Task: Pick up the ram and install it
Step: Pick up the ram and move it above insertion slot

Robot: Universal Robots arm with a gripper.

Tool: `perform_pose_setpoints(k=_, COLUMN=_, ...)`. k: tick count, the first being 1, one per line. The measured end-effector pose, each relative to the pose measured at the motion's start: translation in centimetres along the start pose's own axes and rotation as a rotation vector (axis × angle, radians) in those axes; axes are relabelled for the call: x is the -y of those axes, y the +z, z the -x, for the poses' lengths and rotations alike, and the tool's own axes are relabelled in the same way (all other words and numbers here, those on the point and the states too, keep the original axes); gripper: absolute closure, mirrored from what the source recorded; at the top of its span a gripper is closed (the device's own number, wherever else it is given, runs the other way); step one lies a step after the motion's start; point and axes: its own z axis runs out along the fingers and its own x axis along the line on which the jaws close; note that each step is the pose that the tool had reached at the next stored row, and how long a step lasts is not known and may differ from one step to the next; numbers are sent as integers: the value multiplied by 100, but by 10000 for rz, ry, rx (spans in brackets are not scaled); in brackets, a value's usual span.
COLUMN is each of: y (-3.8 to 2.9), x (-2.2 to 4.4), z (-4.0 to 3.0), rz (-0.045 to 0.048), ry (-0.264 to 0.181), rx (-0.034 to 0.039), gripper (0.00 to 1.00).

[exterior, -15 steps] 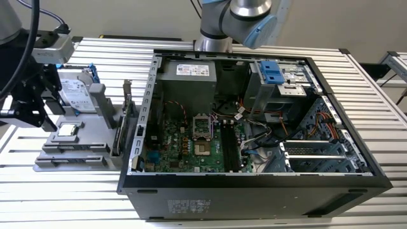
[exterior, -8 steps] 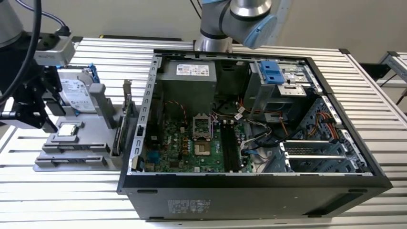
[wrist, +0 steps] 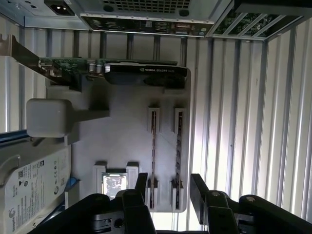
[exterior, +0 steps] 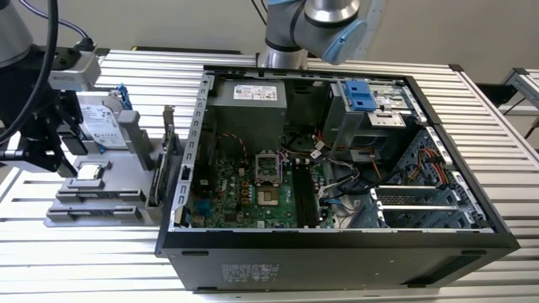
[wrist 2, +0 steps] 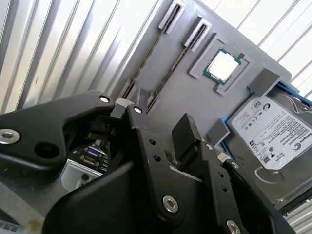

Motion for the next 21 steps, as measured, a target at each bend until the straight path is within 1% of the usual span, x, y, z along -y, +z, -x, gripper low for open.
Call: perform_pose_setpoints(k=21, y=103, x=1, z=-1, rz=-86, ry=-86, rx=-2, gripper=0)
